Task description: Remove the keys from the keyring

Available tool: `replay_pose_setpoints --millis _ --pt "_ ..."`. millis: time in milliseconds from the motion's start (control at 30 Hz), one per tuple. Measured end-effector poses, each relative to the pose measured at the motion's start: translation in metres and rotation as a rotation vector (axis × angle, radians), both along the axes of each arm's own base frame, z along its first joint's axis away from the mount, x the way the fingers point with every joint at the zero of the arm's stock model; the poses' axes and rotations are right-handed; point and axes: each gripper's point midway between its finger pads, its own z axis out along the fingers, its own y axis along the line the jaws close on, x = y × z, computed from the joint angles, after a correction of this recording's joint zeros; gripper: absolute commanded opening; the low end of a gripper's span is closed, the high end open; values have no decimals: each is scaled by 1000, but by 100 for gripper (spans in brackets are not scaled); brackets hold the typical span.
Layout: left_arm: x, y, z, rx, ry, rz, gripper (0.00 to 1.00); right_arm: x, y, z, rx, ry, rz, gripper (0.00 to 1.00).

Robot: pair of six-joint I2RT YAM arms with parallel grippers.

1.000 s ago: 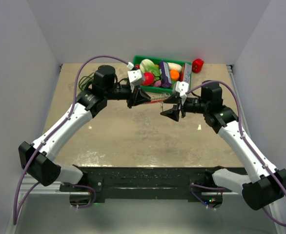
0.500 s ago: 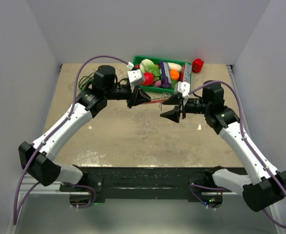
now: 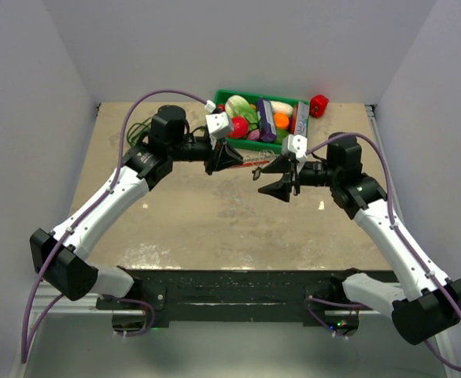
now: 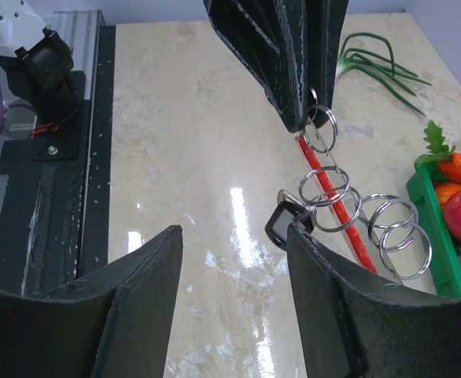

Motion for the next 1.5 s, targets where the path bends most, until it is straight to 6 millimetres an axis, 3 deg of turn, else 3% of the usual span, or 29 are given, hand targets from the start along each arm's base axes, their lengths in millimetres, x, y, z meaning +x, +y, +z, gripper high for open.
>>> replay_pose_setpoints --millis 200,533,733,1167,1500 --pt "0 0 0 0 0 0 0 -2 0 -12 -6 38 -1 59" --pt "0 0 0 0 0 0 0 2 -1 -15 -18 18 -16 58" --pt "0 0 0 0 0 0 0 1 -7 -4 -21 -49 -44 59" --pt "0 0 0 0 -1 1 0 28 -4 -25 -52 -8 -97 65" --pt "1 0 0 0 -1 2 0 23 4 -13 6 8 -55 65"
